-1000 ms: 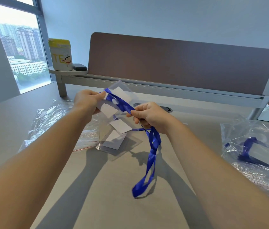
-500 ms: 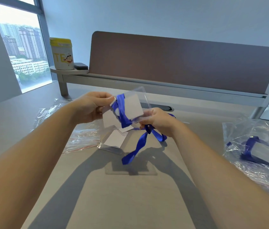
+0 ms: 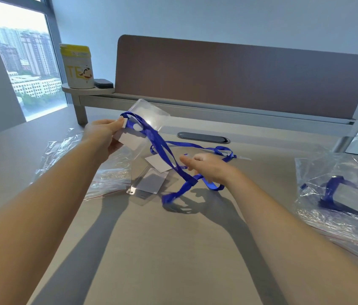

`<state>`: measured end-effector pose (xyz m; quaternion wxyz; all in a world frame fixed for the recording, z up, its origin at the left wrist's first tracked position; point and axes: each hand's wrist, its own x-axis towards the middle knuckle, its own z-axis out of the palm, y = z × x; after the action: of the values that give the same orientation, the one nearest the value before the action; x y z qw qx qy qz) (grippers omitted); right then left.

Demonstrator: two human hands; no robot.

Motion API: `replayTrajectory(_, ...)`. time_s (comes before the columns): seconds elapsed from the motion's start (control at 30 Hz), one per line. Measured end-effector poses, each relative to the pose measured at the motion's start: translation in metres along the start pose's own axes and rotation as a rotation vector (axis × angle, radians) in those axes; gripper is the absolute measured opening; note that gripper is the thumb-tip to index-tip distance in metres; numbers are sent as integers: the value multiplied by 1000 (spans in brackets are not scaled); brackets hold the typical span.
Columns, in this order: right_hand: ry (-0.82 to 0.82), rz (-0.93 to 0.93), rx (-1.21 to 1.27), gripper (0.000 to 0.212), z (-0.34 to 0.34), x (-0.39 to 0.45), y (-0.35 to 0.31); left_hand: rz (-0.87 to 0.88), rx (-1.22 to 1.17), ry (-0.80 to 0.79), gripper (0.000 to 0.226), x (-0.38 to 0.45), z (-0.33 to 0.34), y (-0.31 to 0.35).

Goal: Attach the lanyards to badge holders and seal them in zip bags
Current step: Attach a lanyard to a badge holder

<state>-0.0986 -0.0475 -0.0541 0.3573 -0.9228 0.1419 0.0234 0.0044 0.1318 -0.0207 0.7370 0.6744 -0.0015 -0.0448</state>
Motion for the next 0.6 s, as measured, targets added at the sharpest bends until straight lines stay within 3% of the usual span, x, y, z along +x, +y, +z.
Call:
replayTrajectory(0.07, -2, 25, 55, 56, -1, 2, 2, 78, 171, 34, 20, 1, -2, -4)
replayTrajectory(0.13, 1, 43, 127, 39, -6, 3, 6, 140, 278, 53, 22, 4, -4, -8)
replayTrajectory(0.2, 8, 59, 165, 24, -9, 4, 11, 158, 311, 64, 19, 8, -6, -11)
replayTrajectory(0.33, -71, 140, 184, 26, -13, 8, 21, 141, 308, 125, 20, 13, -10, -13)
replayTrajectory(0.43, 241, 131, 217, 19, -14, 14, 24, 119, 307, 65, 14, 10, -10, -14)
replayTrajectory(0.5, 461, 151, 141, 38, -14, 19, 26, 118, 322, -24, 11, 6, -8, -14)
replayTrajectory(0.6, 417, 159, -34, 38, -7, 19, 21, 130, 365, -114, 14, 1, -3, -12)
